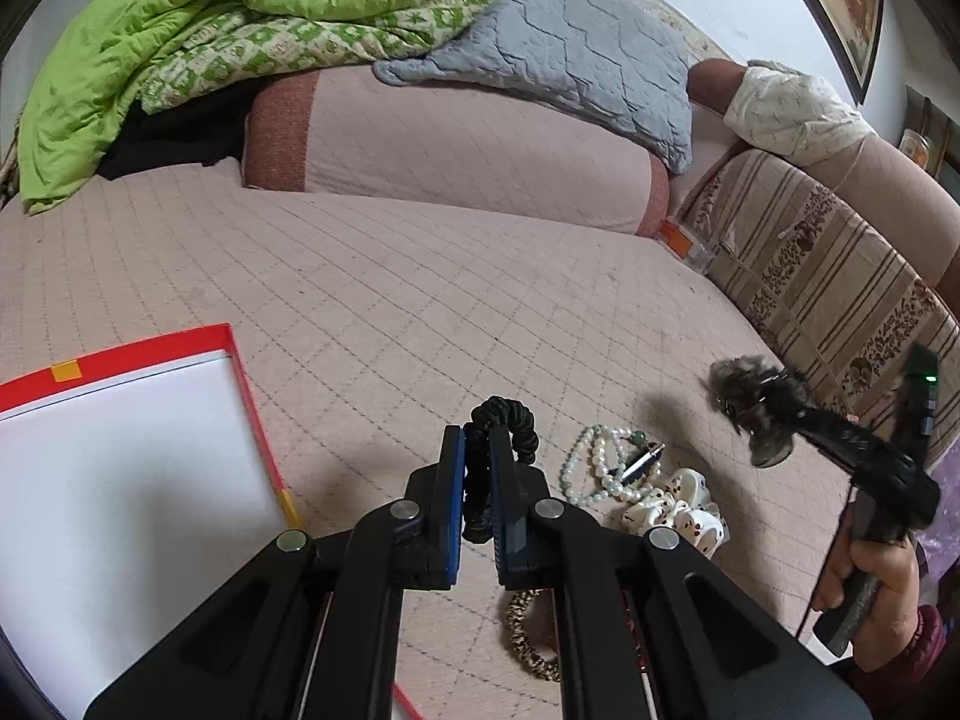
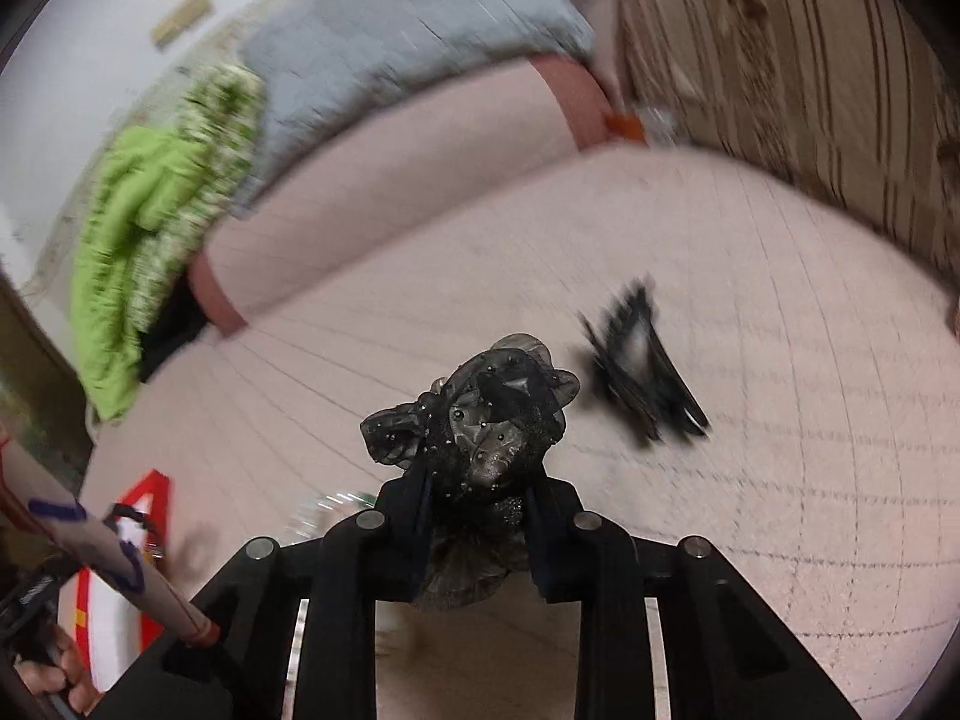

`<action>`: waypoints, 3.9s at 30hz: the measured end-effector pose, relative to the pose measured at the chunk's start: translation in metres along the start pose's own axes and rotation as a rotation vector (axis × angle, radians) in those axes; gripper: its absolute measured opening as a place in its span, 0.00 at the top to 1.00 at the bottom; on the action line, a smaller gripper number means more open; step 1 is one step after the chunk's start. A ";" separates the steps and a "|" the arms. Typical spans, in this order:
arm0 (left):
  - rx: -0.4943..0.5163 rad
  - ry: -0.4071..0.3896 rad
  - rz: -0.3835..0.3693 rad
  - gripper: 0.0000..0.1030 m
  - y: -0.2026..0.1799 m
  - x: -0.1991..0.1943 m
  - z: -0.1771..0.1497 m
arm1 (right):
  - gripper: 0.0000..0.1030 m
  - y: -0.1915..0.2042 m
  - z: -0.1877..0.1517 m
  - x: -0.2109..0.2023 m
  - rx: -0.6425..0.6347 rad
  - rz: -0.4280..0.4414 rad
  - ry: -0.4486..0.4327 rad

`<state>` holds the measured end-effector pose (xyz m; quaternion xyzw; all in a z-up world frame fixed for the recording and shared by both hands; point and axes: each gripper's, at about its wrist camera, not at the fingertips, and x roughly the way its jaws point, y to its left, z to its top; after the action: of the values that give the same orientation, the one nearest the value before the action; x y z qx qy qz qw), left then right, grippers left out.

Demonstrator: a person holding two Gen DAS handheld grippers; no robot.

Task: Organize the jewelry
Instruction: 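Grasp the grey organza scrunchie with the right gripper while left holds bracelet, then carry bracelet and scrunchie into the red box, opening the left gripper, then open the right gripper to drop the scrunchie and withdraw both grippers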

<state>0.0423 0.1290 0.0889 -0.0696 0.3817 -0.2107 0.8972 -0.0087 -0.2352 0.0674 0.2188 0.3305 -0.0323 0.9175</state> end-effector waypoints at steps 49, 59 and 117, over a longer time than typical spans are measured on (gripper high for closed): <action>-0.330 -0.061 0.417 0.93 0.220 -0.070 -0.020 | 0.72 0.375 -0.114 0.127 -0.506 0.468 0.284; -0.368 -0.039 0.416 0.93 0.227 -0.062 -0.017 | 0.64 0.373 -0.115 0.139 -0.472 0.483 0.343; -0.058 -0.005 0.092 0.72 0.023 -0.050 -0.030 | 0.10 0.126 -0.039 -0.013 -0.336 0.117 0.093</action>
<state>-0.0024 0.1721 0.0940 -0.0788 0.3882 -0.1580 0.9045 -0.0162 -0.1064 0.0972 0.0826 0.3601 0.0868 0.9252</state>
